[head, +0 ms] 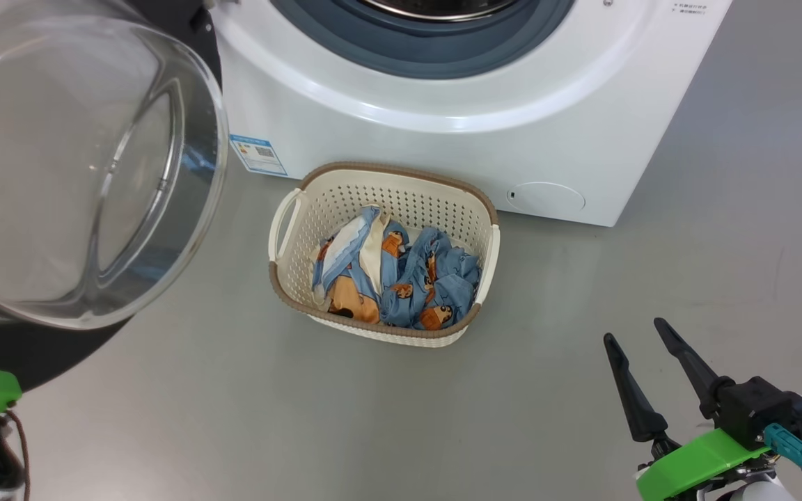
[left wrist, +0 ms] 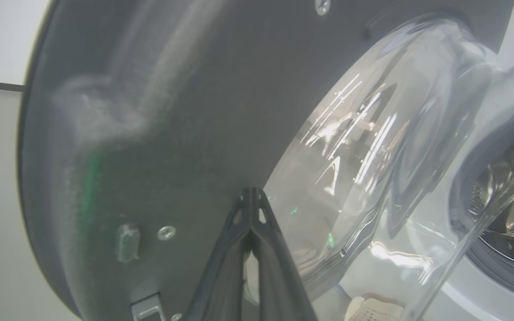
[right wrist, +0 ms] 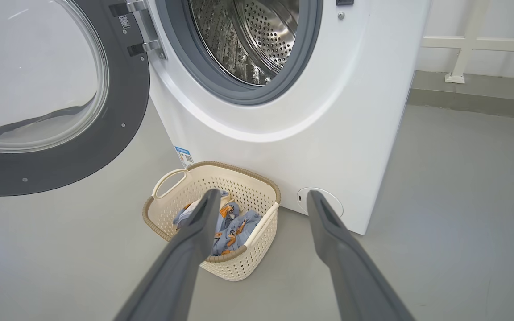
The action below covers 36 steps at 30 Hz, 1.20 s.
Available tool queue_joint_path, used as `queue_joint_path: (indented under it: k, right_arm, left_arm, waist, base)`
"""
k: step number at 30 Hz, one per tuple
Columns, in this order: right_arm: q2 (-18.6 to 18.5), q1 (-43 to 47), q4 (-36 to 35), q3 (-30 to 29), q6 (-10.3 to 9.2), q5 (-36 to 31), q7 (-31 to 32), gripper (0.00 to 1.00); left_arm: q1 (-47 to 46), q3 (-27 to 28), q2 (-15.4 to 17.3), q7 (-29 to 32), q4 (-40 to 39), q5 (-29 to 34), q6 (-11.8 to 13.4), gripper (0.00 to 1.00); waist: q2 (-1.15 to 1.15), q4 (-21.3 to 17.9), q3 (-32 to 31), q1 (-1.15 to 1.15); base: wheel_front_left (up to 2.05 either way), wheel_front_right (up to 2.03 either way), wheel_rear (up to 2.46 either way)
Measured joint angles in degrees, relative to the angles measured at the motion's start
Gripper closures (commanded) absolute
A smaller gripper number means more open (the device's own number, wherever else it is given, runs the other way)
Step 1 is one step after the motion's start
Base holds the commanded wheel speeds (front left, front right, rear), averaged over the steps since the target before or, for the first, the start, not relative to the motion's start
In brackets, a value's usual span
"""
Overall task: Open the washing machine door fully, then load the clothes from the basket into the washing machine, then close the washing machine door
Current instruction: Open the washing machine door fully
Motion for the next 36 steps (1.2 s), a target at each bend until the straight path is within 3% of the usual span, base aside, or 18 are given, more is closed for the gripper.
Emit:
queue_joint_path:
  k: [19,29,36]
  right_arm:
    - [-1.0,-2.0,0.1,0.4,0.0,0.0,0.0,0.0]
    - [1.0,-2.0,0.3,0.1,0.0,0.0,0.0,0.0]
    - [2.6,-1.7,-0.1,-0.2,0.0,0.0,0.0,0.0]
  left_arm:
    - [-5.8,6.9,-2.0,-0.3,7.4,6.1,-4.3,1.0]
    - [-4.0,8.5,-4.2,-0.3,-3.2,12.7,-6.9,1.0]
    - [-0.4,5.7,-5.8,-0.3,-12.3,16.5,-8.4,1.0]
  waist:
    - [0.0,-1.5,1.5,0.0]
    - [-0.01,-2.3,-0.6,0.0]
    - [0.0,-4.7,-2.7,0.0]
  base:
    - [0.0,0.0,0.0]
    - [0.0,0.0,0.0]
    - [0.0,0.0,0.0]
